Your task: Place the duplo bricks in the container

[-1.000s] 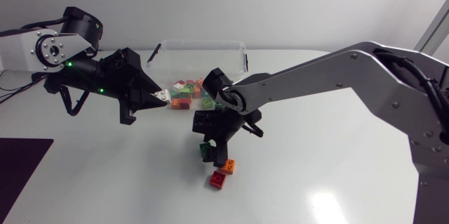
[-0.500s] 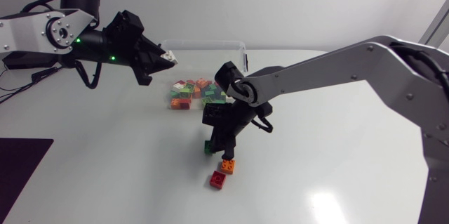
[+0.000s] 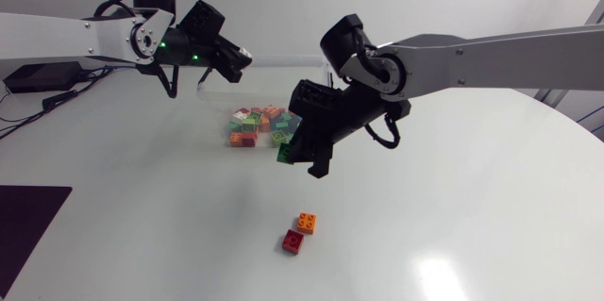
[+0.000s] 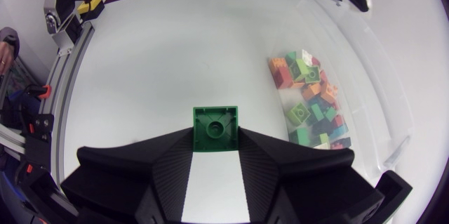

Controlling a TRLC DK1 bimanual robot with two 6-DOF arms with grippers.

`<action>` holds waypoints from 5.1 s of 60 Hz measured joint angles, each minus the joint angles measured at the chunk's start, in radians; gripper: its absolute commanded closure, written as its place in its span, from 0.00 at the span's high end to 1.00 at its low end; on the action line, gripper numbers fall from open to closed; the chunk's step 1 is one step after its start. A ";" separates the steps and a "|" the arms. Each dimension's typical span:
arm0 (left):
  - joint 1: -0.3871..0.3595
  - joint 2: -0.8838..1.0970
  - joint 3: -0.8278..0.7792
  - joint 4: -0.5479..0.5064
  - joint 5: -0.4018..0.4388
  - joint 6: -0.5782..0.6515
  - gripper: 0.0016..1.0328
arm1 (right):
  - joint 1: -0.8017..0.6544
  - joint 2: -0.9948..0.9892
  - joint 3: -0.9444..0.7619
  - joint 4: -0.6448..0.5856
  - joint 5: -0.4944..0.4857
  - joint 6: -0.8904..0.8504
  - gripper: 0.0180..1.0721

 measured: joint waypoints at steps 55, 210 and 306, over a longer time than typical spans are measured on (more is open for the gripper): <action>0.035 -0.457 -0.423 -0.143 0.071 0.117 0.95 | -0.064 0.159 0.389 0.245 0.075 0.332 0.30; -0.217 -0.406 -0.619 -0.376 0.113 0.510 0.33 | 0.085 -0.037 -0.426 0.209 0.158 0.180 0.95; -0.053 -0.026 -0.036 0.011 -0.101 -0.069 0.85 | -0.002 -0.146 -0.138 0.134 0.207 0.308 0.28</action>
